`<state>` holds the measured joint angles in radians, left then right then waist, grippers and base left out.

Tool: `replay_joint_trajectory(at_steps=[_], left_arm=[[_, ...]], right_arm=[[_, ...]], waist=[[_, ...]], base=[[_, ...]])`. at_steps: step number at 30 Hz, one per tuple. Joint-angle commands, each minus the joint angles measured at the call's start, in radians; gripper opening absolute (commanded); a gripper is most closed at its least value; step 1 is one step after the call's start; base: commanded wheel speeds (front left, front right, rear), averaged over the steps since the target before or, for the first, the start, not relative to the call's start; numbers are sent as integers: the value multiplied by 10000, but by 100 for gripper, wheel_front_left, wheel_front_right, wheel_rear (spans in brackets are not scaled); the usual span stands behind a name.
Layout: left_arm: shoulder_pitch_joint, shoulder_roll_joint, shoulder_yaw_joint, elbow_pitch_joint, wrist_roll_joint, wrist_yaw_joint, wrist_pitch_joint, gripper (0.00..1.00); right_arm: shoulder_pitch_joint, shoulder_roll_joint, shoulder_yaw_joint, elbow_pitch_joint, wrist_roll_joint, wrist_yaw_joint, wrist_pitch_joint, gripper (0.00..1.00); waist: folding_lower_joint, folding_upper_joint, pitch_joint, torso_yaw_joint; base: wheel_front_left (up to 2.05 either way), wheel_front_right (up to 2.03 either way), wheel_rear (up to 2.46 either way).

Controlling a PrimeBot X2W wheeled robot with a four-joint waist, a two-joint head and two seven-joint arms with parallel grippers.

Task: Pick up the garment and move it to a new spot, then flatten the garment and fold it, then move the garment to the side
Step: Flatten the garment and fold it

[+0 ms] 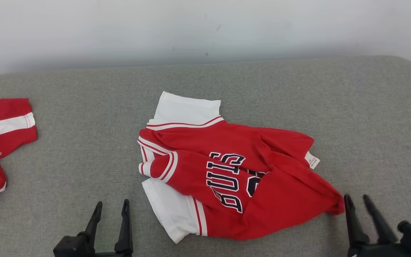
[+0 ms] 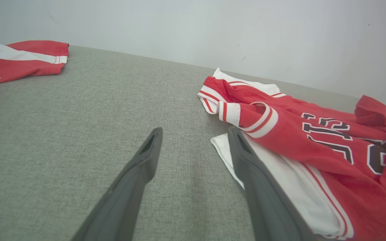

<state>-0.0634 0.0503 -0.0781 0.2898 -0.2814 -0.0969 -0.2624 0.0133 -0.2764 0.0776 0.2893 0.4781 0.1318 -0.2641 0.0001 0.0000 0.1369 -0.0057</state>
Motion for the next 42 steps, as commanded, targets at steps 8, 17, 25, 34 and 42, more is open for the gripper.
replay_joint_trajectory(at_steps=[8, 17, 25, 34, 42], left_arm=[[87, -3, 66, 47, 83, -50, -26, 100], [137, -3, 37, 289, 251, -144, -26, 100], [-575, 47, -203, 1307, 643, -285, -26, 100], [-1912, 731, -840, 2815, 659, -335, -26, 100], [-2896, 1259, -1685, 3770, 134, -336, -26, 100]], right_arm=[[146, 769, -1395, -1068, -1151, -23, -12, 100], [374, 1324, -1408, -1257, -1414, -23, -10, 100], [319, 1413, -1384, -697, -1665, -23, -12, 100], [-506, 1234, -659, 387, -1997, -23, -12, 100], [-1502, 1075, -79, 1595, -1975, -23, -12, 100]], waist=[[-1, 0, -72, 53], [-1, 0, -186, -49], [-1, 0, -194, -244], [-1, 0, 153, -834], [-1, 0, 503, -1028]], base=[[0, 0, 0], [0, 0, 0], [0, 0, 0], [0, 0, 0], [0, 0, 0]])
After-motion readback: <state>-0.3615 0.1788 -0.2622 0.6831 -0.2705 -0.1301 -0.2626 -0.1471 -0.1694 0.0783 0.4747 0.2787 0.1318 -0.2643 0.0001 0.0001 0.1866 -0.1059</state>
